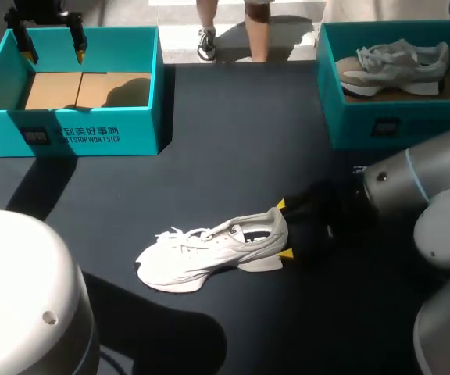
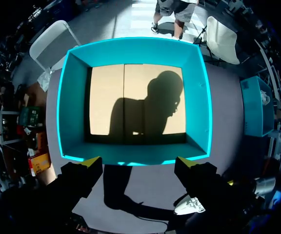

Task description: Take the shoe out of the shoebox, open the shoe tongue, remove and reinsert the insole, then place the shoe into the shoebox

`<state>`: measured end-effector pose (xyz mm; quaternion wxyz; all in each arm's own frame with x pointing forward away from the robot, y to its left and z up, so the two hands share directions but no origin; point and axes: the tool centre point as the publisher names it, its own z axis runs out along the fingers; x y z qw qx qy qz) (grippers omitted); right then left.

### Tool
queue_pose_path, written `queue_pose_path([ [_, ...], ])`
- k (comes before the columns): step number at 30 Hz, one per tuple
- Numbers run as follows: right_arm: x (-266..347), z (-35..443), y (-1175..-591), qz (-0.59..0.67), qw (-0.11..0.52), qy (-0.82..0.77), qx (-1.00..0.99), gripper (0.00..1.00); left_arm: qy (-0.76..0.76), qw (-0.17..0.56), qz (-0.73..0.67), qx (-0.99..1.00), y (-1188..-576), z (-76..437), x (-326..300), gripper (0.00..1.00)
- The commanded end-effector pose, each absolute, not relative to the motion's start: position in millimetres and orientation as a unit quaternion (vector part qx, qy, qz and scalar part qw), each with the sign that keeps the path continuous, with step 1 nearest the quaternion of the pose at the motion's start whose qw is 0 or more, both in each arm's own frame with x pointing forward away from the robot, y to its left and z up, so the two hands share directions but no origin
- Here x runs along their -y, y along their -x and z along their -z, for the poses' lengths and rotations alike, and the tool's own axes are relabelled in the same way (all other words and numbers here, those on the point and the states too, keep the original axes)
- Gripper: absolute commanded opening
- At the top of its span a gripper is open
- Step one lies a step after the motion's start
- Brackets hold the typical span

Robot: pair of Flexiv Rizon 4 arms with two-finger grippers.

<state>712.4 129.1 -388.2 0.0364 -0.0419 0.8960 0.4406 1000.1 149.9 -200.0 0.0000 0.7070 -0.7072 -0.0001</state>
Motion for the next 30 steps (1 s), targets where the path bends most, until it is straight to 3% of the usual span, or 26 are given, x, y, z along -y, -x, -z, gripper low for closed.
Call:
queue_pose_path([
  [1, -149, 398, -709, -0.450, 0.033, 0.045, -0.891, 1.00, -0.707, 0.000, 0.000, 0.707, -1000, 200, -150, 1.00],
  [27, -166, 424, -703, -0.474, 0.006, 0.035, -0.880, 1.00, -0.707, 0.000, 0.000, 0.707, -1000, 200, -150, 1.00],
  [28, -165, 424, -702, -0.477, 0.005, 0.033, -0.878, 0.45, -0.707, 0.000, 0.000, 0.707, -1000, 200, -150, 1.00],
  [29, -165, 425, -702, -0.477, 0.005, 0.032, -0.878, 0.15, -0.707, 0.000, 0.000, 0.707, -1000, 200, -150, 1.00],
  [30, -166, 426, -701, -0.477, 0.002, 0.034, -0.878, 0.00, -0.707, 0.000, 0.000, 0.707, -1000, 200, -150, 1.00],
])
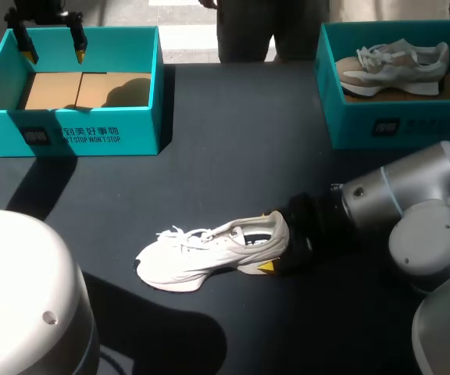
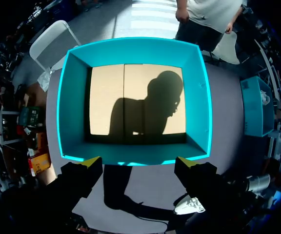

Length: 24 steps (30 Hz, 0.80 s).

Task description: Take the shoe out of the shoebox, open the shoe tongue, remove and reinsert the insole, then place the shoe into the shoebox

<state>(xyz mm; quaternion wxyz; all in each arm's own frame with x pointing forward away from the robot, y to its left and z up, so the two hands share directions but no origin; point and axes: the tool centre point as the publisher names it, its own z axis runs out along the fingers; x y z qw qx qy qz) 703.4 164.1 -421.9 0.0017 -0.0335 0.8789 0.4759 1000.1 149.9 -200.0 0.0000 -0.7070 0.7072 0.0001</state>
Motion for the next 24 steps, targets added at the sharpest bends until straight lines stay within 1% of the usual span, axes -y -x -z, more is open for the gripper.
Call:
queue_pose_path([
  [1, -167, 427, -701, -0.478, -0.003, 0.034, -0.878, 0.00, 0.707, 0.000, 0.000, -0.707, -1000, 200, -150, 1.00],
  [16, -167, 427, -700, -0.474, 0.002, 0.029, -0.880, 0.00, 0.707, 0.000, 0.000, -0.707, -1000, 200, -150, 1.00],
  [24, -167, 427, -700, -0.474, 0.002, 0.029, -0.880, 0.00, 0.730, 0.024, 0.018, -0.683, -940, 188, -91, 1.00],
])
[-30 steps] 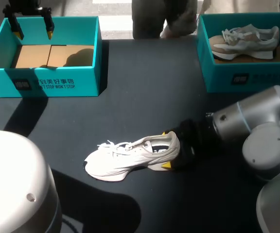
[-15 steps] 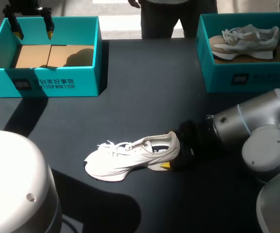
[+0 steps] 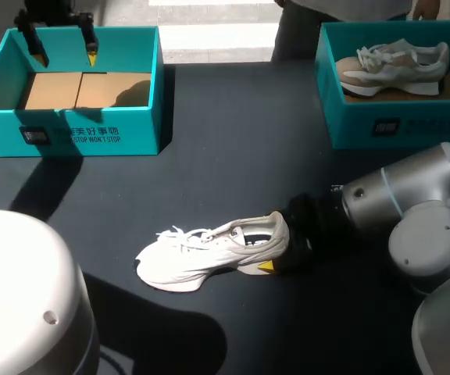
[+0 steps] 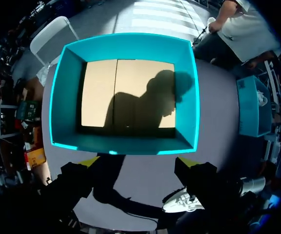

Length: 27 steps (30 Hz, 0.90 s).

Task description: Take the shoe out of the shoebox, open the shoe tongue, remove and reinsert the insole, then place the shoe into the shoebox

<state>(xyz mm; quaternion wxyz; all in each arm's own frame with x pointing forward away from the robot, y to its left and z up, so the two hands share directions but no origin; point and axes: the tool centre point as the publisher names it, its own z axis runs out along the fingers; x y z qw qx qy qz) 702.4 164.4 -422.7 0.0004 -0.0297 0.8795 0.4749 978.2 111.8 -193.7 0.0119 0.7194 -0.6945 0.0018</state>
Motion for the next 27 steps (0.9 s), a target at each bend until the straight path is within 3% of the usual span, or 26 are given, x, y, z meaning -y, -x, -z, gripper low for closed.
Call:
queue_pose_path([
  [1, -167, 427, -700, -0.474, 0.002, 0.029, -0.880, 0.00, -0.725, -0.020, -0.024, 0.688, -931, 186, -83, 1.00],
  [14, -167, 427, -700, -0.474, 0.002, 0.029, -0.880, 0.00, -0.758, -0.006, -0.019, 0.652, -849, 193, -22, 1.00],
  [27, -167, 427, -700, -0.474, 0.002, 0.029, -0.880, 0.00, -0.758, -0.006, -0.019, 0.652, -849, 193, -22, 1.00],
])
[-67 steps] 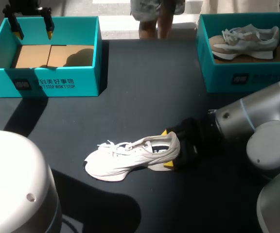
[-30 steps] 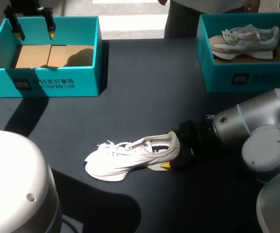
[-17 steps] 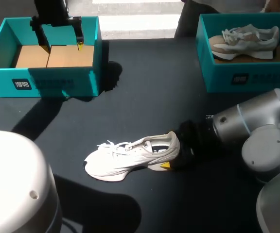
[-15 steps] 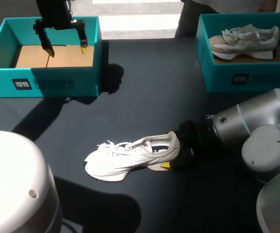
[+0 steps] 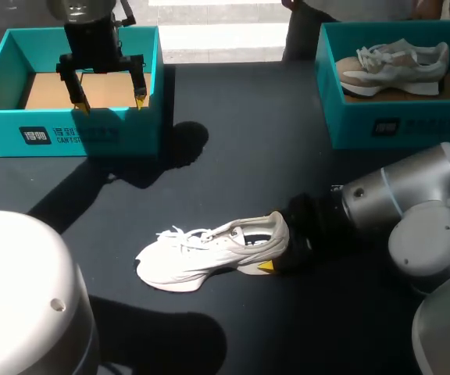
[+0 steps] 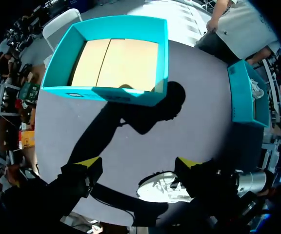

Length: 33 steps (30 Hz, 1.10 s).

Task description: Take the shoe out of the shoebox, open the shoe tongue, remove and reinsert the insole, then place the shoe into the shoebox

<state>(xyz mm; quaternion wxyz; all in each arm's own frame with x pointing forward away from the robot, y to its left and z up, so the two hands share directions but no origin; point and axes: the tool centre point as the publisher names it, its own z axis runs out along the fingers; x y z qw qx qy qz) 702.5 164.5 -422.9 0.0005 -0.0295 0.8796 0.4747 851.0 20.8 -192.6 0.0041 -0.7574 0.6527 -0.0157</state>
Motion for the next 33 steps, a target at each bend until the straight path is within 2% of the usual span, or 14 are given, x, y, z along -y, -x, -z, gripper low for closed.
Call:
queue_pose_path([
  [1, -167, 427, -700, -0.474, 0.002, 0.029, -0.880, 0.00, 0.758, 0.006, 0.019, -0.652, -849, 193, -22, 1.00],
  [6, -167, 427, -700, -0.474, 0.002, 0.029, -0.880, 0.00, 0.754, -0.003, 0.017, -0.657, -836, 193, -17, 1.00],
  [11, -167, 427, -700, -0.474, 0.002, 0.029, -0.880, 0.00, 0.761, 0.025, 0.014, -0.648, -805, 195, -10, 1.00],
  [24, -167, 427, -700, -0.474, 0.002, 0.029, -0.880, 0.00, 0.742, 0.042, 0.023, -0.669, -739, 215, 63, 1.00],
  [33, -167, 427, -700, -0.474, 0.002, 0.029, -0.880, 0.00, 0.719, 0.017, 0.007, -0.695, -722, 247, 108, 1.00],
])
